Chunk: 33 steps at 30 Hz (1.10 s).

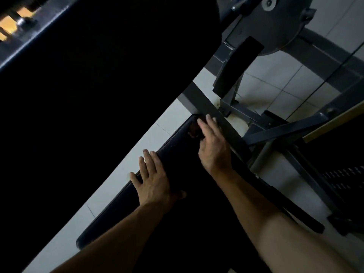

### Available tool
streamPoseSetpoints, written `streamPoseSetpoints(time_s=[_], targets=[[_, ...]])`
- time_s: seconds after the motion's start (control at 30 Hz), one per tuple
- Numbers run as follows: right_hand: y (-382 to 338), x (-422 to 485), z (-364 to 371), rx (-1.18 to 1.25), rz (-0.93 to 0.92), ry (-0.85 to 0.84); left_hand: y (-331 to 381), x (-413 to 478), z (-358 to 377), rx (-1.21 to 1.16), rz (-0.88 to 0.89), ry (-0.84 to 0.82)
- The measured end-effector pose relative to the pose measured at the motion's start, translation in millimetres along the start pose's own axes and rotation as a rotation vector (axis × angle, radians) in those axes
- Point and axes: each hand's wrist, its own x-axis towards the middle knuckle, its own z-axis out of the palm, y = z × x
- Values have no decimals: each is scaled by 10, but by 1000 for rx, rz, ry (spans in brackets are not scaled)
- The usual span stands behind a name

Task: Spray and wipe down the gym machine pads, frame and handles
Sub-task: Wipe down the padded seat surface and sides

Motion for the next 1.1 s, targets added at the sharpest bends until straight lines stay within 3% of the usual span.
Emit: streamPoseSetpoints(time_s=[0.1, 0.27, 0.33, 0.43, 0.5, 0.57, 0.63, 0.77, 0.97, 1.03, 1.1], targets=[[-146, -500, 221, -5, -121, 9, -1, 8, 9, 6, -12, 5], [48, -1105, 130, -147, -494, -242, 15, 3, 16, -14, -5, -9], [214, -799, -6, -157, -399, -170, 12, -4, -8, -12, -10, -16], [335, -343, -150, -20, -46, -23, 5, -19, -10, -23, 4, -5], [188, -378, -76, 35, 33, 13, 1, -23, -12, -24, 14, 0], [66, -683, 62, 3, -20, -12, -26, -27, -6, -16, 19, 23], [43, -1116, 149, -39, -188, -123, -44, -61, -5, 16, 49, 54], [338, -1418, 42, -113, -427, -217, 26, -233, 106, 118, 177, -32], [493, -512, -178, -44, 35, -17, 303, -272, 240, 164, 85, -132], [365, -659, -52, -24, 59, 37, 324, -266, 239, 171, 67, -136], [287, -1040, 68, -24, -29, 22, 336, -276, 226, 163, 61, -140]])
